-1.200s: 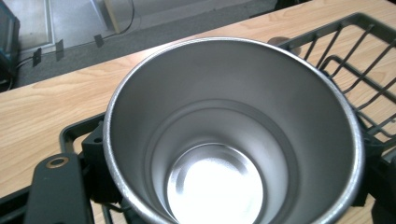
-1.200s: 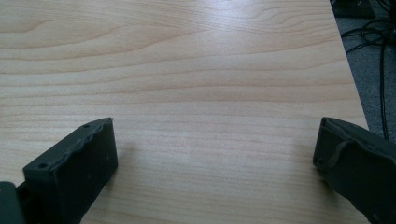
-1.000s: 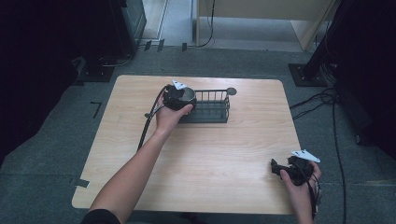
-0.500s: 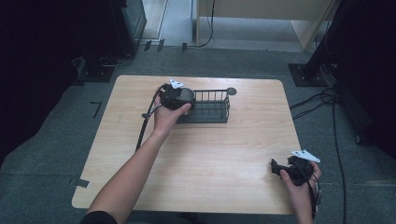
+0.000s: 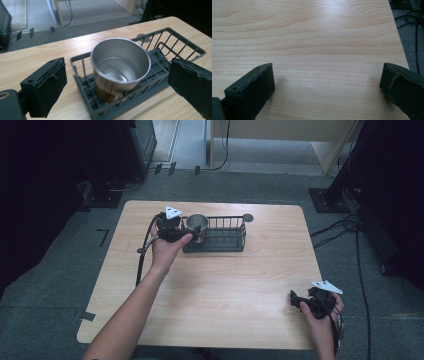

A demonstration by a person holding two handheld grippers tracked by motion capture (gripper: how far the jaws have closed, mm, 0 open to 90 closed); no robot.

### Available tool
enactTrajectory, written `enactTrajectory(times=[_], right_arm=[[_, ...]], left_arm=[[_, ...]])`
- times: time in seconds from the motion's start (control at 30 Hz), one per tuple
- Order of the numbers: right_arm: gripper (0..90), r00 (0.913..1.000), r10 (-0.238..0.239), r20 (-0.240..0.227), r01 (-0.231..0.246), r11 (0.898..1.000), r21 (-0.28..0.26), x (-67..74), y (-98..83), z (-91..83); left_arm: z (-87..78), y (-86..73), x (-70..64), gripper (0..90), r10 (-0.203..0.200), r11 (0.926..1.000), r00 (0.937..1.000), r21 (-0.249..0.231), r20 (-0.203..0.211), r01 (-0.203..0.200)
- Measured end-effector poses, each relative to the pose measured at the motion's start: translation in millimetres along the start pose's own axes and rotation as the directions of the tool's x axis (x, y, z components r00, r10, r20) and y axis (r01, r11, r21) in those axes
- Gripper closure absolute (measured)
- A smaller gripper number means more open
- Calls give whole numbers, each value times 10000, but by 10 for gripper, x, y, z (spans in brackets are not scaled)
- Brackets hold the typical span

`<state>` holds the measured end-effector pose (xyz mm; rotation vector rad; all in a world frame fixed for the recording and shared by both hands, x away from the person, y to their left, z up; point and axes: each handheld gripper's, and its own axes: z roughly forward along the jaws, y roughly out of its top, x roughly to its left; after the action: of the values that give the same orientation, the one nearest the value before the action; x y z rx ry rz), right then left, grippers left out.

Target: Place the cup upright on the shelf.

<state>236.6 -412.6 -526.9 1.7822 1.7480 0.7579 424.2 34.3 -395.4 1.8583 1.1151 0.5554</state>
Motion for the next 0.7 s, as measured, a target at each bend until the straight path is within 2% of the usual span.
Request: enactTrajectory(times=[0.13, 0.4, 0.47, 0.57, 0.7], right_arm=[[0, 10000, -6, 5, 6, 10000, -2, 0, 0, 0], [0, 10000, -3, -1, 3, 10000, -1, 0, 0, 0], [0, 10000, -9, 5, 9, 10000, -3, -1, 0, 0], [0, 10000, -9, 7, 9, 10000, -4, 0, 0, 0], [0, 10000, -5, 1, 5, 10000, -1, 0, 0, 0]], left_arm=[[-118, -66, 67, 19, -28, 10000, 10000, -71, -79, 28], [-391, -319, 163, 10, -9, 9999, 9999, -144, -100, 8], [-411, -358, 166, 10, -7, 9999, 9999, -136, -112, 5], [-467, -510, 172, 9, 78, 10000, 9997, -26, -239, -79], [-507, -659, 181, 0, -95, 9999, 9999, 59, -116, 96]])
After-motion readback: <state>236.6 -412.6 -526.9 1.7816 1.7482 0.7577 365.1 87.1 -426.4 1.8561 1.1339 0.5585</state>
